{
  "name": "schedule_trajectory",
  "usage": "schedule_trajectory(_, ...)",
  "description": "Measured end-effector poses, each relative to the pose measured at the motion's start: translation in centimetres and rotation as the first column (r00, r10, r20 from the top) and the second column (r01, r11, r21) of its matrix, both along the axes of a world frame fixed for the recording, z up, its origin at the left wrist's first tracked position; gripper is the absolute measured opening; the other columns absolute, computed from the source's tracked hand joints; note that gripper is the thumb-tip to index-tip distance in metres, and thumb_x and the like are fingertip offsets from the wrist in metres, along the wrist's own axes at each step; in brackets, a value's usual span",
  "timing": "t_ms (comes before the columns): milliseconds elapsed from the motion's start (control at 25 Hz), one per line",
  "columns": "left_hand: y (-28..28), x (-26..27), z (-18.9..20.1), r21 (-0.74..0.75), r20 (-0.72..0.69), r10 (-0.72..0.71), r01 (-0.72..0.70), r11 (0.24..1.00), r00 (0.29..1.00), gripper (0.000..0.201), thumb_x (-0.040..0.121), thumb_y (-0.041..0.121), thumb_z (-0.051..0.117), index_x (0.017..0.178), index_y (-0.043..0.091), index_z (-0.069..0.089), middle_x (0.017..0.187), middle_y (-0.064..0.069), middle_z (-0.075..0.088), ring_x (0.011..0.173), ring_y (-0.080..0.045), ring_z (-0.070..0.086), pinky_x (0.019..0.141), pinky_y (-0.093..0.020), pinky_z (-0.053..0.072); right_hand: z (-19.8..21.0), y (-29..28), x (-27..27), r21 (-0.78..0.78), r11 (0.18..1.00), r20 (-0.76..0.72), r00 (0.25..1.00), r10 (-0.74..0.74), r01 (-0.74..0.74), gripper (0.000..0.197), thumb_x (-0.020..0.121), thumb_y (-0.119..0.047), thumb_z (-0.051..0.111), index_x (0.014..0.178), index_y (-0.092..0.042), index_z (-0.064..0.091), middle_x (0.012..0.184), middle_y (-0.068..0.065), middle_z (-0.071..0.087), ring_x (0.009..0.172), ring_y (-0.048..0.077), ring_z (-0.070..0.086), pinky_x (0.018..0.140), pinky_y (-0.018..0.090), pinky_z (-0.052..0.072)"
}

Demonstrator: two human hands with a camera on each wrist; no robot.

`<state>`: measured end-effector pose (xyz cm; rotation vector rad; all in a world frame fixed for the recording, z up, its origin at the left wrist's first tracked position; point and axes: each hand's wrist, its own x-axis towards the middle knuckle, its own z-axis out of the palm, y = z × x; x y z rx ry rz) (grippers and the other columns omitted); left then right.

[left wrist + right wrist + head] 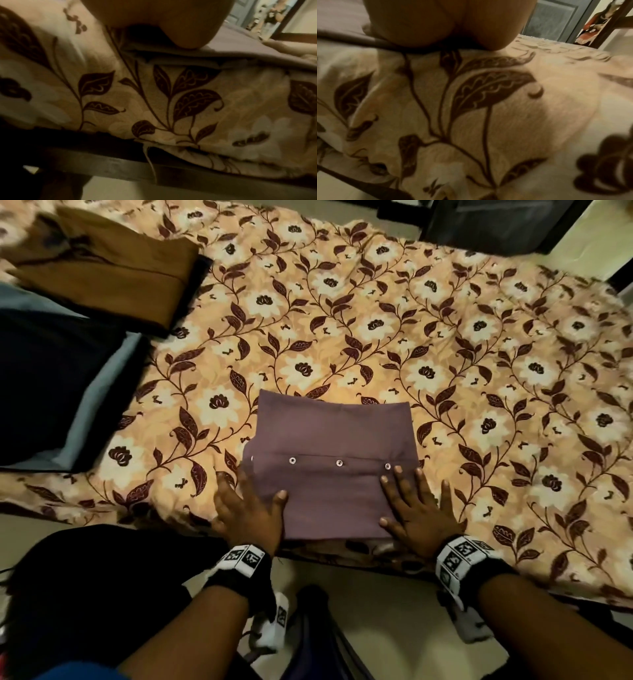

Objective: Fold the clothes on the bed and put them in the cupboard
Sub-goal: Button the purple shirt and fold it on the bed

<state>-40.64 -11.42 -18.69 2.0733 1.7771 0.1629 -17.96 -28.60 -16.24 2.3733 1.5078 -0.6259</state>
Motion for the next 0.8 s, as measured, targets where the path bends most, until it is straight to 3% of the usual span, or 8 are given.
schedule_trajectory(160,1.0,-0.2,1.9,-0.429,0.393,0.419,-0.240,0.871,0.818,0.065,0.063,0.032,0.078,0.120,0.012,0.054,0.120,-0.015,0.061,0.108,-0.036,0.059,0.095,-0.049,0.049,0.6,4.0,-7.6,0.174,0.968,-0.127,0.970,0.205,-0.182,0.094,0.076,-0.078,0.019,0.144,-0.031,-0.025,0.152,-0.006,-0.030,0.143,0.022,-0.023,0.114,0.056,-0.011)
schedule_trajectory(320,1.6,-1.7,3.5,-0.790,0.357,0.563,-0.081,0.608,0.746,0.042,0.070,0.018,0.080,0.105,-0.001,0.069,0.094,-0.018,0.072,0.088,-0.033,0.070,0.083,-0.051,0.057,-0.7,7.6,-13.6,0.142,0.969,-0.116,0.969,0.216,-0.200,0.106,0.080,-0.063,0.056,0.150,-0.030,-0.017,0.159,-0.005,-0.018,0.146,0.024,-0.015,0.112,0.060,-0.011)
schedule_trajectory(520,2.0,-2.0,8.7,-0.884,0.458,0.654,0.229,0.408,0.602,0.030,0.088,0.020,0.061,0.114,0.005,0.064,0.103,-0.019,0.071,0.092,-0.034,0.067,0.076,-0.041,0.056,2.7,8.9,-14.1,0.286,0.955,-0.226,0.974,-0.006,0.072,0.081,0.085,-0.018,0.055,0.153,-0.023,0.010,0.158,0.001,0.020,0.144,0.023,0.020,0.117,0.052,0.015)
schedule_trajectory(600,1.3,-2.3,11.8,-0.824,0.567,0.665,0.328,0.463,0.486,0.024,0.095,0.023,0.050,0.107,0.009,0.065,0.098,-0.012,0.071,0.095,-0.030,0.063,0.084,-0.037,0.050,5.9,9.0,-12.7,0.401,0.862,-0.482,0.872,-0.090,0.310,0.062,0.083,-0.015,0.047,0.144,-0.021,0.038,0.140,0.010,0.050,0.126,0.030,0.048,0.107,0.047,0.037)
schedule_trajectory(680,0.2,-2.7,15.0,-0.583,0.793,0.371,0.425,0.692,0.484,0.027,0.096,0.018,0.043,0.100,0.016,0.069,0.094,0.001,0.073,0.099,-0.023,0.062,0.086,-0.033,0.046,10.5,8.8,-10.8,0.435,0.762,-0.693,0.719,-0.058,0.481,0.038,0.091,-0.019,0.048,0.128,-0.024,0.057,0.118,0.007,0.066,0.107,0.030,0.061,0.093,0.047,0.050)
schedule_trajectory(720,-0.3,-3.1,16.3,-0.351,0.843,0.042,0.490,0.798,0.536,0.030,0.093,0.018,0.044,0.106,0.018,0.070,0.102,0.005,0.073,0.105,-0.020,0.062,0.089,-0.030,0.048,13.4,8.6,-9.8,0.412,0.717,-0.781,0.623,-0.039,0.562,0.026,0.094,-0.023,0.054,0.118,-0.025,0.063,0.108,0.003,0.070,0.100,0.026,0.065,0.087,0.045,0.054)
schedule_trajectory(760,-0.9,-3.5,17.0,-0.050,0.755,-0.367,0.606,0.794,0.543,0.037,0.090,0.022,0.045,0.119,0.021,0.067,0.119,0.005,0.069,0.117,-0.018,0.058,0.098,-0.029,0.047,16.1,8.1,-8.8,0.353,0.666,-0.870,0.493,-0.025,0.657,0.019,0.093,-0.024,0.057,0.109,-0.022,0.066,0.100,0.001,0.073,0.093,0.021,0.068,0.081,0.038,0.057)
schedule_trajectory(800,-1.1,-3.8,17.3,0.204,0.515,-0.688,0.707,0.677,0.511,0.048,0.086,0.027,0.044,0.132,0.023,0.058,0.139,0.002,0.057,0.131,-0.017,0.048,0.110,-0.030,0.038,18.4,7.7,-7.5,0.271,0.602,-0.946,0.323,0.023,0.751,0.018,0.090,-0.022,0.057,0.105,-0.018,0.066,0.095,0.001,0.074,0.089,0.018,0.070,0.075,0.031,0.058)
